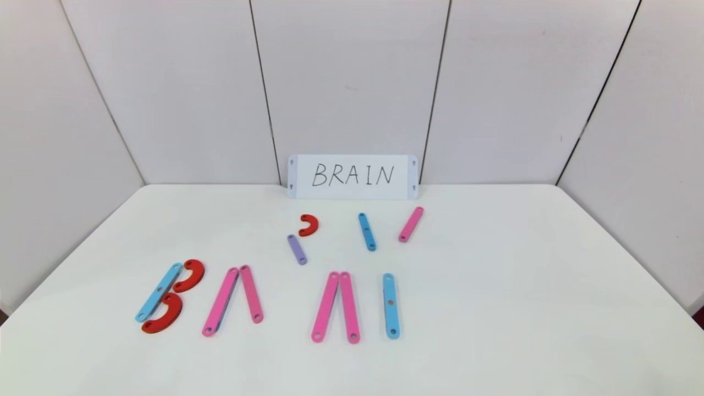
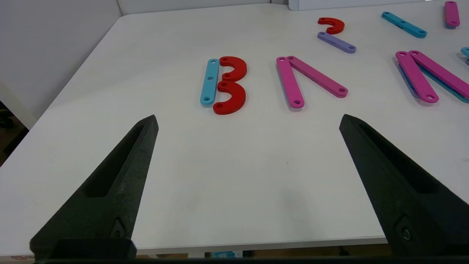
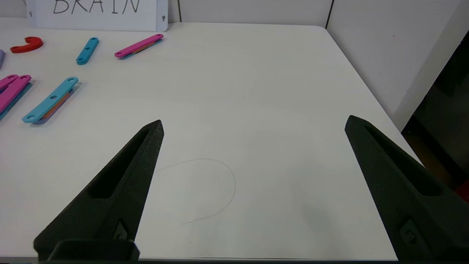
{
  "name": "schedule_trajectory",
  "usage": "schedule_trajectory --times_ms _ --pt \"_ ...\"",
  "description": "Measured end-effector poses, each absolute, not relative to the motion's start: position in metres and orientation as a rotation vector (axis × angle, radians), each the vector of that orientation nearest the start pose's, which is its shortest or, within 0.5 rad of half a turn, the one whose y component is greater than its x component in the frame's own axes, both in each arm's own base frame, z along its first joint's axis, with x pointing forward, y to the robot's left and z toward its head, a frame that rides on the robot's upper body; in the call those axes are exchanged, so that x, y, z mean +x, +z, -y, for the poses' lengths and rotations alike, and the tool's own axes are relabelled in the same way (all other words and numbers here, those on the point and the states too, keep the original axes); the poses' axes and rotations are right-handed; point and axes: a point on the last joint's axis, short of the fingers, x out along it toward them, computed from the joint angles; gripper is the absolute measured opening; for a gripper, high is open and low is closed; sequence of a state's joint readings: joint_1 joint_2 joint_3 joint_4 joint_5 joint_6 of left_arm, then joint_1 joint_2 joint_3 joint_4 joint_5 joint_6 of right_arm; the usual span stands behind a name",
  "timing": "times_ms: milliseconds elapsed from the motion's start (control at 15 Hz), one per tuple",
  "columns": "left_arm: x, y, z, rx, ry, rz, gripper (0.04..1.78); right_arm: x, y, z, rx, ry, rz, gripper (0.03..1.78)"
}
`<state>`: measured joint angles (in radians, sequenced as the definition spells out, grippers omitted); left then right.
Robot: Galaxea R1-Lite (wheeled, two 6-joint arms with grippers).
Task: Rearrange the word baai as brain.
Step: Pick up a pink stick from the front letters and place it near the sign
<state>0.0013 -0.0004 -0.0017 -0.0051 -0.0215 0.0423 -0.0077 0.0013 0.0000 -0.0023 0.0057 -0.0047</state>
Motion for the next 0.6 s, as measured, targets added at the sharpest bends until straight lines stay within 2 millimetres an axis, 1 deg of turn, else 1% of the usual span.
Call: schedule_trajectory --times_ms 467,600 --pt "-0.0238 0.0749 0.0005 0.046 -0.02 -0.026 1.74 -0.0227 0.0761 -0.0002 -0.019 -0.005 0.004 1.73" --pt "-0.026 0.0796 0.0005 0.046 -0.02 -0.04 1.74 -0.0242 0.0812 -0.0001 -0.016 -0.012 0.021 1.73"
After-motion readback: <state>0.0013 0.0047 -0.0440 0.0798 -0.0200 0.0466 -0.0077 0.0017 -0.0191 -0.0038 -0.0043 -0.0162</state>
